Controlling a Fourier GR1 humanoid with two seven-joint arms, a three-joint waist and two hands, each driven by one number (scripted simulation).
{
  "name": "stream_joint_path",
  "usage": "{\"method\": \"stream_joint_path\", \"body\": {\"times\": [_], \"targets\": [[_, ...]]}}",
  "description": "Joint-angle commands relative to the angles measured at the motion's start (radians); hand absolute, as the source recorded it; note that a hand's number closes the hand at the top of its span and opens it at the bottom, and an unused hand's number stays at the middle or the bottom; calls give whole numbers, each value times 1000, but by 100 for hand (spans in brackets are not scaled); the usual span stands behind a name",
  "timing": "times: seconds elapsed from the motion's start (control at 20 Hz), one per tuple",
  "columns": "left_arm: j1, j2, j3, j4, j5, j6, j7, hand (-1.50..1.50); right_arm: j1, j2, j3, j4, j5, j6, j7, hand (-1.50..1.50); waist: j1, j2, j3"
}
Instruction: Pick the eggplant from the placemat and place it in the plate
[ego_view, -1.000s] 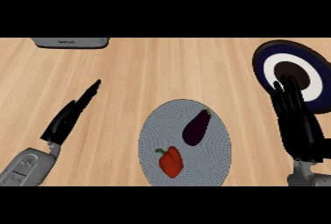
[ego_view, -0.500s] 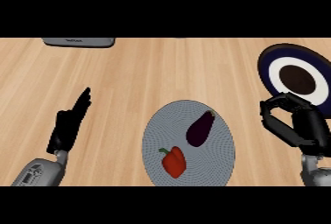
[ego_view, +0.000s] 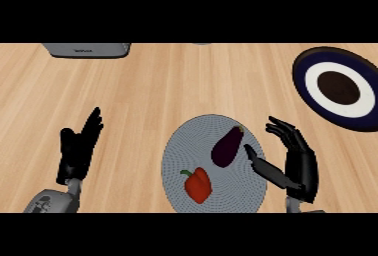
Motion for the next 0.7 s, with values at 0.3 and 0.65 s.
{"method": "stream_joint_path", "body": {"times": [0.3,0.65], "targets": [[8,-30,-17,-42,-35,34,45,0,-127,-207,118,91,328,-6,256,-150,-7,0,-4],[56,-26,-9,-87,-50,44,64,0,-174,-321,213,-68,431,196,642,-150,-11,-4,-3]]}}
